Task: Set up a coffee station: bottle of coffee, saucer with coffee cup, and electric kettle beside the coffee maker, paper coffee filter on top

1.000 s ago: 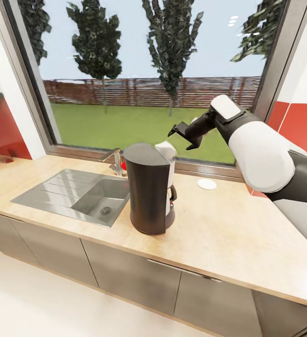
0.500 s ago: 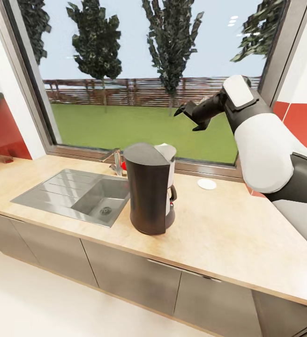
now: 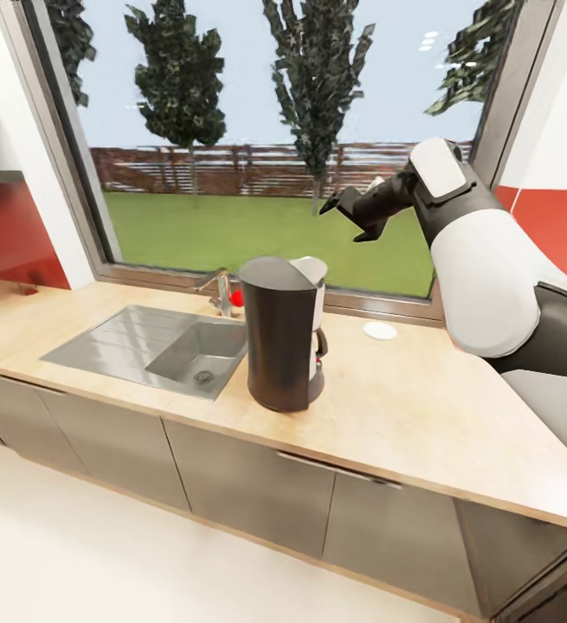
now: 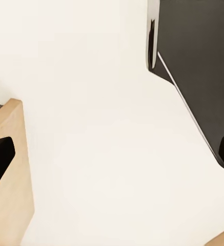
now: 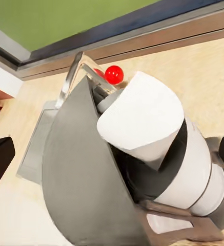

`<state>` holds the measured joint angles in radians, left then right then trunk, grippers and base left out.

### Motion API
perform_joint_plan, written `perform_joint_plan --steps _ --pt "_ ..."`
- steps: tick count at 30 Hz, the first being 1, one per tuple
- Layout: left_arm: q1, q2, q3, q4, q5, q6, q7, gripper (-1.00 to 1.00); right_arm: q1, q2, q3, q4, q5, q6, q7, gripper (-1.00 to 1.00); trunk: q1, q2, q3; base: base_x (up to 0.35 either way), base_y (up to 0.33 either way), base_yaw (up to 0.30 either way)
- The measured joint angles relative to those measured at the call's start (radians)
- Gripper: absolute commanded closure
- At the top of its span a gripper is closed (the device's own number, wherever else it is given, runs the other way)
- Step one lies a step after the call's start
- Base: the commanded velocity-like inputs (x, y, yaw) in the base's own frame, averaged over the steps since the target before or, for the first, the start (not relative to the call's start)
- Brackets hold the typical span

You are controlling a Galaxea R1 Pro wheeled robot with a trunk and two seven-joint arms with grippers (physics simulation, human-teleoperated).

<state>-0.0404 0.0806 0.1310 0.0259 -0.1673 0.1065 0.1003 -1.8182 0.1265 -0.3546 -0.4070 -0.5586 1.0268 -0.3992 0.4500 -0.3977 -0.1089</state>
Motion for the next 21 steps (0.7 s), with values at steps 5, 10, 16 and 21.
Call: perform_joint_plan --steps 5,10,16,21 --pt "-0.006 0.007 0.0 0.0 0.0 0.0 0.0 -1.0 0.0 -0.001 0.0 0.0 0.001 0.0 0.0 -1.0 0.0 0.0 0.0 -0.266 0.146 -0.002" --pt "-0.009 0.008 0.0 -0.015 0.0 -0.001 0.0 -1.0 0.0 -0.002 0.0 0.001 0.002 0.0 0.0 -1.0 0.0 0.0 0.0 -0.102 0.275 -0.195" --pt "-0.01 0.009 0.0 -0.032 0.0 -0.003 0.001 -1.0 0.0 -0.002 0.002 0.005 0.002 0.0 0.0 -1.0 -0.001 0.0 0.0 -0.022 0.213 -0.29" --pt "-0.01 0.009 0.0 -0.034 0.0 -0.003 0.001 -1.0 0.0 -0.002 0.002 0.006 0.002 0.0 0.0 -1.0 -0.001 0.0 0.0 -0.002 0.03 -0.292"
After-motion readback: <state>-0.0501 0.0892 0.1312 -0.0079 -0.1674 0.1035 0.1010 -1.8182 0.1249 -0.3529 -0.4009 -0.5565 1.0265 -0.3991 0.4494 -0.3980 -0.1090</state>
